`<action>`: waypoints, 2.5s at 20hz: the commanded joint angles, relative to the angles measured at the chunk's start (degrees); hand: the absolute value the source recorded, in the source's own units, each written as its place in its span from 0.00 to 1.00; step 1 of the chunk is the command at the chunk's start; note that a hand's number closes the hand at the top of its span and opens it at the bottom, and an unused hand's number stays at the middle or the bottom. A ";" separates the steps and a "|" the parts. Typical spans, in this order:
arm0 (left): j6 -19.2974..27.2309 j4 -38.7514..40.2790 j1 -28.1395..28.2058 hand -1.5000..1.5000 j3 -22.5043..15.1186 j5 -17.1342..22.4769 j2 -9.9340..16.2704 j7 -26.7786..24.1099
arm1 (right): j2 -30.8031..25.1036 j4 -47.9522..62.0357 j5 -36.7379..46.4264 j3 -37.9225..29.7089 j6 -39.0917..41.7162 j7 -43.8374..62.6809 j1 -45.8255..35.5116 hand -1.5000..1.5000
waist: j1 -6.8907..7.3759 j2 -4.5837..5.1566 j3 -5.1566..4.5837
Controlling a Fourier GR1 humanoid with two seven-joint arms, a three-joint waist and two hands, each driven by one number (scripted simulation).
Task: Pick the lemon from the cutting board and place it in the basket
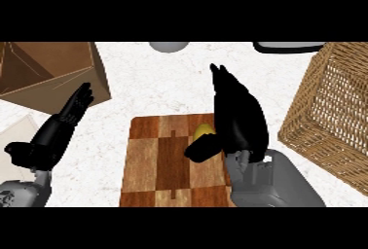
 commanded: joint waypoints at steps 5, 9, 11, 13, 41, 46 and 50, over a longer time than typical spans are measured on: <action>-1.18 1.55 -0.81 0.50 -0.49 -1.05 -1.47 -2.39 | 2.68 -8.28 6.07 -0.57 7.26 14.99 3.33 0.00 | 1.38 0.93 0.01; -1.46 -0.88 -2.04 0.50 0.19 -1.26 -0.68 1.43 | 2.71 -11.76 9.66 1.38 5.77 12.34 9.90 0.00 | 2.18 1.13 0.12; -2.04 0.78 -2.45 0.50 0.47 -0.76 -1.96 0.17 | 2.73 -10.84 12.71 4.42 1.62 10.42 14.03 0.00 | 2.26 1.24 0.12; 0.09 -0.33 0.98 0.50 -1.42 -3.98 -3.60 -2.00 | 1.77 -9.82 15.35 2.49 -0.76 3.50 18.84 0.00 | 2.58 1.28 0.14; -6.50 -1.50 -3.06 0.50 5.12 -7.16 -7.67 3.84 | 2.77 4.16 17.69 4.53 -8.08 -0.88 17.21 0.00 | 3.13 1.41 0.15; -8.62 2.75 -5.82 0.50 6.64 -6.92 -8.08 1.74 | 2.76 6.89 15.66 8.66 -10.45 2.73 14.79 0.00 | 3.09 1.49 0.14; -7.72 -1.37 -0.75 0.50 5.27 -8.77 -8.98 1.60 | 2.76 11.90 15.76 5.76 -13.23 -1.52 15.67 0.00 | 3.38 1.44 0.16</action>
